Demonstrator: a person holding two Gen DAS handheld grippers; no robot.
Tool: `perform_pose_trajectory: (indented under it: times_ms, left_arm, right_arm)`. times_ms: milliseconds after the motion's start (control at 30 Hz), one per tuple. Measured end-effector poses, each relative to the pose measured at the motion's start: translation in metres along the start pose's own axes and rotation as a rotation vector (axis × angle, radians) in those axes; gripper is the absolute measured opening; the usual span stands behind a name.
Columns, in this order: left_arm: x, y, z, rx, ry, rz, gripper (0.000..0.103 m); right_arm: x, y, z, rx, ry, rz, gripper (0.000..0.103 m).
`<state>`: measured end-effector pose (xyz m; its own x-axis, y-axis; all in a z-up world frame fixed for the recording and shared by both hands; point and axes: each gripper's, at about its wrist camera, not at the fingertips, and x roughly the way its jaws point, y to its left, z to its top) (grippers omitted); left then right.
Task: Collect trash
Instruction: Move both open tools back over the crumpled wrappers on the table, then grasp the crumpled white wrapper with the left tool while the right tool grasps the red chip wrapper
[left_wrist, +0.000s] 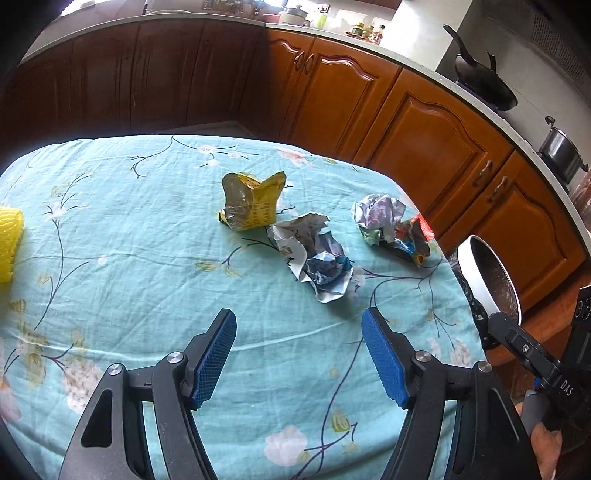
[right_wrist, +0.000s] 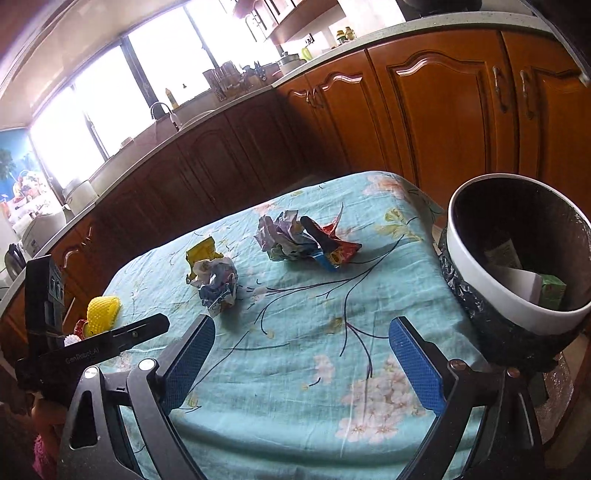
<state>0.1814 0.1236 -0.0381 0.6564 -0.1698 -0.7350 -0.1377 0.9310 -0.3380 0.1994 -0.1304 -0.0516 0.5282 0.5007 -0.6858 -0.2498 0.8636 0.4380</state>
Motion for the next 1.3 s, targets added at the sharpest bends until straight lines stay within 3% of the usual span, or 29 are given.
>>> perform_pose_trajectory:
  times_ms: [300,400,567,800,900,967,1000,1100,1300]
  left_arm:
    - [0.027,-0.003,0.022,0.004,0.026,-0.010,0.068]
    - [0.041,-0.006,0.030,0.017,0.041,-0.017,0.058]
    - [0.065,-0.009,0.041,0.025,0.060,-0.003,0.054]
    - [0.094,-0.012,0.049,0.031,0.093,0.008,0.050]
    - [0.101,-0.015,0.049,0.038,0.102,-0.004,0.037]
    - [0.101,-0.019,0.048,0.052,0.093,-0.001,0.027]
    - [0.100,-0.020,0.048,0.061,0.089,-0.003,0.023]
    - [0.096,-0.023,0.046,0.084,0.085,-0.007,0.017]
    - [0.077,-0.028,0.034,0.102,0.068,-0.037,0.013]
  right_arm:
    - [0.025,-0.010,0.029,0.000,-0.020,-0.018,0.095]
    - [0.037,-0.016,0.038,0.002,-0.017,-0.045,0.085]
    - [0.065,-0.025,0.047,0.001,0.035,-0.053,0.073]
    - [0.095,-0.027,0.051,-0.026,0.091,-0.048,0.070]
    - [0.103,-0.027,0.049,-0.032,0.115,-0.047,0.046]
    - [0.104,-0.027,0.047,-0.032,0.126,-0.047,0.015]
    - [0.103,-0.027,0.046,-0.031,0.126,-0.042,0.010]
    - [0.093,-0.025,0.041,-0.033,0.109,-0.037,0.001]
    - [0.063,-0.024,0.032,-0.022,0.068,-0.021,0.000]
